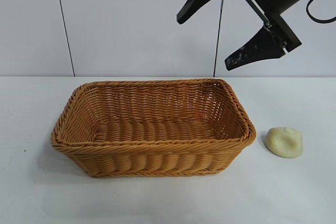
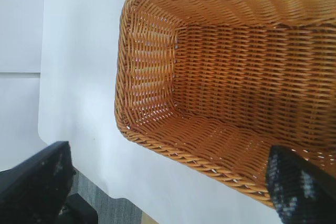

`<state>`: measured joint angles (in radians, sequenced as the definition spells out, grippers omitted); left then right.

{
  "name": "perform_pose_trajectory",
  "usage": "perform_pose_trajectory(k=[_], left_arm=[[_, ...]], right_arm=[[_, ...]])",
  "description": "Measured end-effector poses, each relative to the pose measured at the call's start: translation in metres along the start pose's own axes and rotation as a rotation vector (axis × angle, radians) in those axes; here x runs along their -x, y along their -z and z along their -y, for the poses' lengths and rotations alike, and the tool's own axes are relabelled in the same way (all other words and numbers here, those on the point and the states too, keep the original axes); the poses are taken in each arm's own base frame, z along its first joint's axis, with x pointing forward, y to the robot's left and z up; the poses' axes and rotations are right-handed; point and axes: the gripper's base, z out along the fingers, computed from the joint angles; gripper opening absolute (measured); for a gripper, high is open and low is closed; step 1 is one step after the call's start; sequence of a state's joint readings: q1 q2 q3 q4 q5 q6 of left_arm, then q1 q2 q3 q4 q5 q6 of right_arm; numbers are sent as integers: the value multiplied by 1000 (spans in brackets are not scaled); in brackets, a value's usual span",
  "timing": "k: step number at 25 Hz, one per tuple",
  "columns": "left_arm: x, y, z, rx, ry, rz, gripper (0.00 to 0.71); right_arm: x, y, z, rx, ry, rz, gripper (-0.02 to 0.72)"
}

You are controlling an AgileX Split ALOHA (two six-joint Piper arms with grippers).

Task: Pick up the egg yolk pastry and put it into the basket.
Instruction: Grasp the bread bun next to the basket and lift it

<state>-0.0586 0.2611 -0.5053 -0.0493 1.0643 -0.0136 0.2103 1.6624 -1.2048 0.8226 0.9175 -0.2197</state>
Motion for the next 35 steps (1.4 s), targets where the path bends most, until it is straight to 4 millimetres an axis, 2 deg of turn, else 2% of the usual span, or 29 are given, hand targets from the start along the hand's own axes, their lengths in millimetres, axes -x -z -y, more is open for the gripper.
perform_pose_trajectory(k=[7, 11, 16, 22, 26, 30, 35], left_arm=[[-23, 31, 0, -9, -11, 248, 675], [-25, 33, 0, -10, -11, 265, 675], [-25, 33, 0, -10, -11, 266, 675], [-25, 33, 0, -10, -11, 266, 675], [-25, 33, 0, -10, -11, 266, 675], [-25, 33, 0, -10, -11, 266, 675], [-25, 33, 0, -10, -11, 266, 675]], right_arm=[[-2, 0, 1, -12, 16, -26, 694], [-2, 5, 2, -73, 71, -66, 694], [6, 27, 6, -310, 148, -119, 694], [9, 45, 23, -593, 176, -165, 694], [16, 55, 37, -610, 127, -124, 694], [23, 69, 59, -619, 44, -86, 694], [29, 62, 74, -598, -14, -98, 694]])
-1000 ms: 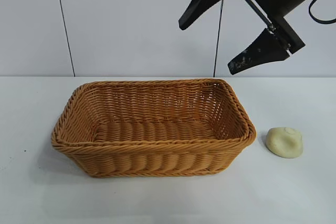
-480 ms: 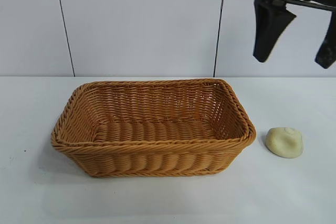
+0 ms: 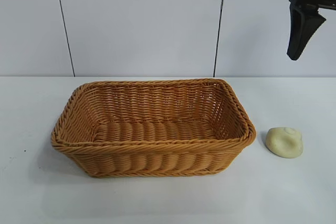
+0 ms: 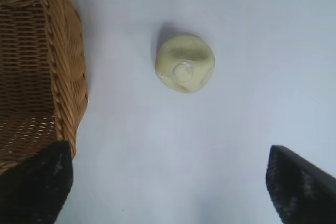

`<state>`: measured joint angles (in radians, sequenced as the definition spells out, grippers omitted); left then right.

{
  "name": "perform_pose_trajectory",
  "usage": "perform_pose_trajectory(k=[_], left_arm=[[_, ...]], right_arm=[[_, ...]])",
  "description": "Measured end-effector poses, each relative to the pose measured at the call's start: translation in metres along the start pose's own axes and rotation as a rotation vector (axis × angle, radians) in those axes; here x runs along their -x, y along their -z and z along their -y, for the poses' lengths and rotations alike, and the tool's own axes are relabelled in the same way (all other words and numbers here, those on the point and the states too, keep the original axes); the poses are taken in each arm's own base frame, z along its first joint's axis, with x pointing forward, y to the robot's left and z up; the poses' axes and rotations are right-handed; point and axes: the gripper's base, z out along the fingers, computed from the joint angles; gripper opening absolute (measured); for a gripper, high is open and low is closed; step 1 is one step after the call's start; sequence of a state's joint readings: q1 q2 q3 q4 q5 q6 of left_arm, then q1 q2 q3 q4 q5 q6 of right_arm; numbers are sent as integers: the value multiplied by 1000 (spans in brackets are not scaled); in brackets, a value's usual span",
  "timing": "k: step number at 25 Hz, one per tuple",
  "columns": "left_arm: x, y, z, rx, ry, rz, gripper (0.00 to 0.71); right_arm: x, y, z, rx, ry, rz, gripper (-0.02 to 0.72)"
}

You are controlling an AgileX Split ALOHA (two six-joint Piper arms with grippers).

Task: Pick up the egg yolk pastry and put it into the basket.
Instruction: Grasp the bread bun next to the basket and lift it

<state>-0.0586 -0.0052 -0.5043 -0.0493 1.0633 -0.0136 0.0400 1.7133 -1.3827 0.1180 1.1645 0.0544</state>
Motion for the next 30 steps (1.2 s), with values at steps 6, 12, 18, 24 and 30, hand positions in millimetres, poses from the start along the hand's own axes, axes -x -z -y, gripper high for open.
perform_pose_trajectory(k=[6, 12, 18, 24, 30], left_arm=[[0, 0, 0, 1, -1, 0, 675], [0, 0, 0, 1, -1, -1, 675], [0, 0, 0, 1, -1, -1, 675], [0, 0, 0, 1, -1, 0, 675], [0, 0, 0, 1, -1, 0, 675]], right_arm=[[8, -20, -2, 35, -24, -13, 694], [19, -60, 0, 47, -53, -60, 694], [24, -110, 4, 38, -90, -142, 694], [23, -151, 11, 6, -93, -219, 694], [24, -159, 14, -22, -101, -210, 661]])
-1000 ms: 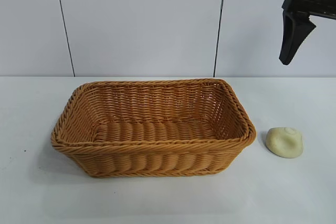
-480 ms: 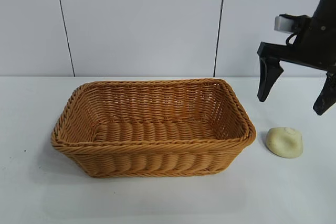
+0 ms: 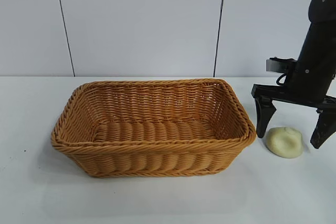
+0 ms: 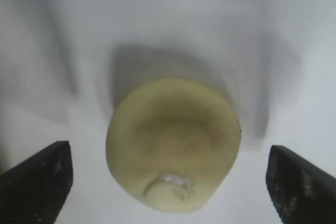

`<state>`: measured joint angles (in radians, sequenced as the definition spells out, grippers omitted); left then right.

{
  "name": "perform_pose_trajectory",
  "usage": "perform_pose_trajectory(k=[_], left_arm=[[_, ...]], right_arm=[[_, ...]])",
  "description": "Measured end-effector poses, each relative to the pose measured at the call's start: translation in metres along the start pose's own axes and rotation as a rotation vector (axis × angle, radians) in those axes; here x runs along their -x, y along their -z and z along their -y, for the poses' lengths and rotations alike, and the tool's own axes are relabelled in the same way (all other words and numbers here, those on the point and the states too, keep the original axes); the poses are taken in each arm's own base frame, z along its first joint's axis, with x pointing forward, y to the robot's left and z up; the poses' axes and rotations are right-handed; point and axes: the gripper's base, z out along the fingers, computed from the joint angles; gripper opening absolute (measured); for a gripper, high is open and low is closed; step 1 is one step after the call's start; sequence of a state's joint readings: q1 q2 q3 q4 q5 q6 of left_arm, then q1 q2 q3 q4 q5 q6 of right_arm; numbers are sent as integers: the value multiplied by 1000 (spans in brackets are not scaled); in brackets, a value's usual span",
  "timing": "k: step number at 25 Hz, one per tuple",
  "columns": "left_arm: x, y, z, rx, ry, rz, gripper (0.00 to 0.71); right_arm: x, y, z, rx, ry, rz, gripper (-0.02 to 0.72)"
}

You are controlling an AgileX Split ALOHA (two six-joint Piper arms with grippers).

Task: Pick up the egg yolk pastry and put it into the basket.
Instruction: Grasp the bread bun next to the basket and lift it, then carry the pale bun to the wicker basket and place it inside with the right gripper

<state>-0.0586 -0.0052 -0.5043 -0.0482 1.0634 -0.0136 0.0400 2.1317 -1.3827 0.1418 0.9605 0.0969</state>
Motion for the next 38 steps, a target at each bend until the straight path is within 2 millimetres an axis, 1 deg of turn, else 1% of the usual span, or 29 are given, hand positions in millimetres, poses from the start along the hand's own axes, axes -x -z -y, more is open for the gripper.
perform_pose_trajectory(k=[3, 9, 11, 12, 14, 17, 21, 27, 32, 35, 38], left_arm=[[0, 0, 0, 0, 0, 0, 675], [0, 0, 0, 0, 0, 0, 675], [0, 0, 0, 0, 0, 0, 675], [0, 0, 0, 0, 0, 0, 675], [0, 0, 0, 0, 0, 0, 675], [0, 0, 0, 0, 0, 0, 675], [0, 0, 0, 0, 0, 0, 675], [0, 0, 0, 0, 0, 0, 675], [0, 0, 0, 0, 0, 0, 675], [0, 0, 0, 0, 0, 0, 675], [0, 0, 0, -1, 0, 0, 675]], right_arm=[[0, 0, 0, -1, -3, 3, 552], [0, 0, 0, -3, -1, 3, 252], [0, 0, 0, 1, -3, 3, 184], [0, 0, -1, 5, -6, 1, 164], [0, 2, -1, 14, -2, 2, 146], [-2, 15, -4, 32, 22, 28, 136], [-9, 51, -8, 50, 46, 98, 136], [-25, 110, -12, 76, 68, 215, 136], [-31, 155, -17, 93, 91, 293, 136], [-30, 168, -19, 99, 98, 318, 136], [-30, 168, -22, 108, 101, 312, 136]])
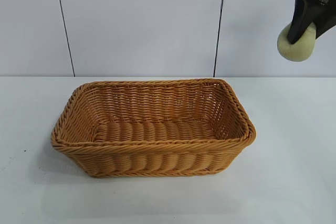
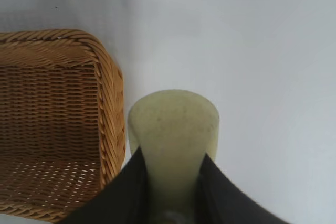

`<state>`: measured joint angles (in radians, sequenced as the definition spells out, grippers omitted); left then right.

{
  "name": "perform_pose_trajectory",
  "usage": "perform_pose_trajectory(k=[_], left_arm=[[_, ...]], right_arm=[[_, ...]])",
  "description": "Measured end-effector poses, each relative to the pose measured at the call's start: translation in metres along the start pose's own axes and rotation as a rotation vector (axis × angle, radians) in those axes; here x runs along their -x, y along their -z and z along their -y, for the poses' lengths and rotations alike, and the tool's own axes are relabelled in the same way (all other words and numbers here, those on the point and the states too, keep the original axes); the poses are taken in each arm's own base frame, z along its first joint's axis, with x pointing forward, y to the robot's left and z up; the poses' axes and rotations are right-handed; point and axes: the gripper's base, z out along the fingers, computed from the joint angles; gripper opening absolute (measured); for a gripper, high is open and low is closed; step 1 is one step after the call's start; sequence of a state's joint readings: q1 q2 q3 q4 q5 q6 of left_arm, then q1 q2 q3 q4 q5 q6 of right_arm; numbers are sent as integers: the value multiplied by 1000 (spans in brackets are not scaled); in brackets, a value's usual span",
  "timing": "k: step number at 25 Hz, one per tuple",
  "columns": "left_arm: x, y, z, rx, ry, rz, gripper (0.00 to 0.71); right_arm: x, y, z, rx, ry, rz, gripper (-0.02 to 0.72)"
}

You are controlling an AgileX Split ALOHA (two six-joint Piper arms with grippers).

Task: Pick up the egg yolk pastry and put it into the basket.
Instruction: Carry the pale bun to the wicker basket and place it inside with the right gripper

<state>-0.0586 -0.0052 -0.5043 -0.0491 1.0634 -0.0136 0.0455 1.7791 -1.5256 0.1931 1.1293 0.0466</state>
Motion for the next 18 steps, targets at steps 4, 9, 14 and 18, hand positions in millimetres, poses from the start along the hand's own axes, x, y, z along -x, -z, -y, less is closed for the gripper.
perform_pose_trajectory(k=[4, 9, 14, 18], left_arm=[[0, 0, 0, 0, 0, 0, 675], [0, 0, 0, 0, 0, 0, 675], [0, 0, 0, 0, 0, 0, 675], [0, 0, 0, 0, 0, 0, 675]], right_arm=[[-5, -3, -22, 15, 58, -15, 136], [-18, -11, -75, 60, 175, -18, 136], [-39, -15, -130, 117, 291, 6, 136], [-55, -17, -165, 162, 347, 30, 136]])
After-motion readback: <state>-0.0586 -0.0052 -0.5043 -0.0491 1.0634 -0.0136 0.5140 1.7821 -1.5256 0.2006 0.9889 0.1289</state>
